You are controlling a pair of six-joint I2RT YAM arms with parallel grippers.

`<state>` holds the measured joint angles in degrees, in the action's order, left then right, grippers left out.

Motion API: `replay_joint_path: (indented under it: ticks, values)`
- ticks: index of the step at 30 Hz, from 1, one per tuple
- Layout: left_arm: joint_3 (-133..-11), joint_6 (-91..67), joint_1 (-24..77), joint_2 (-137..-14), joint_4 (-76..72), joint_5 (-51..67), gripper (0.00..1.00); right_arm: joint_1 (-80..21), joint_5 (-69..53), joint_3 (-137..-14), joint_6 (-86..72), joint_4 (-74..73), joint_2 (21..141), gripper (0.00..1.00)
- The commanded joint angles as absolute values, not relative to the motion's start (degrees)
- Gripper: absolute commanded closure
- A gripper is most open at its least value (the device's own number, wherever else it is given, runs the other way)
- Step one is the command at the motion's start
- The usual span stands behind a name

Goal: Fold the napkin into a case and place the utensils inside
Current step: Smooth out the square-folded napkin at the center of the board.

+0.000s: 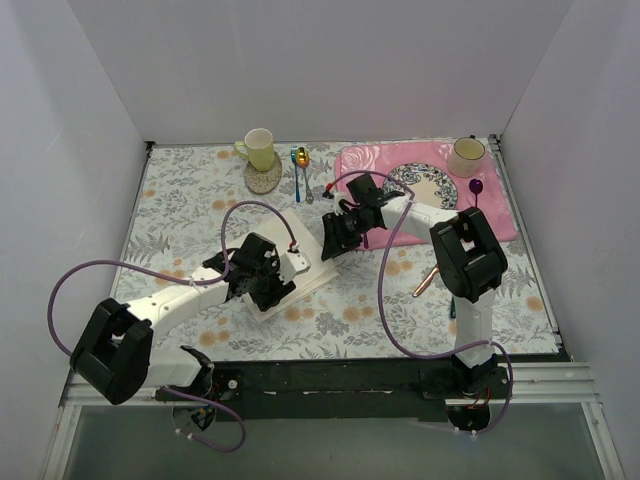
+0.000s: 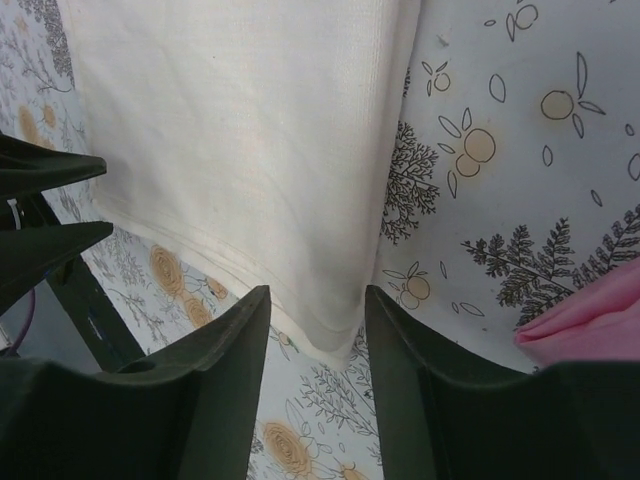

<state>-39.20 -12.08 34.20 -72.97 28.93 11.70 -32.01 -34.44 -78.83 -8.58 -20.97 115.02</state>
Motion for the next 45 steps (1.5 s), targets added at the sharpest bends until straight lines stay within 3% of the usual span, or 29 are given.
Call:
replay_joint_path:
  ticks: [1,8,14,24,32,45]
  values:
    - [-38.15,-11.25,35.94,-72.07,27.42,8.53,0.57,-32.52,-32.61,-79.01,-7.3,-22.59,115.58,0.53]
    - [-37.35,-10.9,38.05,-73.56,26.8,5.45,0.61,-32.52,-33.48,-80.24,-7.21,-23.55,115.75,0.7]
    - [-37.18,-10.9,38.85,-73.65,27.16,5.37,0.59,-32.52,-34.19,-81.03,-7.21,-24.08,116.19,0.74]
    - [-36.3,-9.49,40.25,-73.83,27.33,3.95,0.64,-32.52,-34.8,-82.0,-7.03,-24.61,116.8,0.99]
    - [-36.03,-9.32,40.87,-73.56,28.21,3.95,0.58,-32.52,-35.42,-82.53,-6.94,-25.05,116.81,0.99]
    - [-37.44,-9.49,40.96,-72.34,30.06,1.93,0.81,-32.52,-36.56,-82.97,-6.07,-25.49,116.11,0.99]
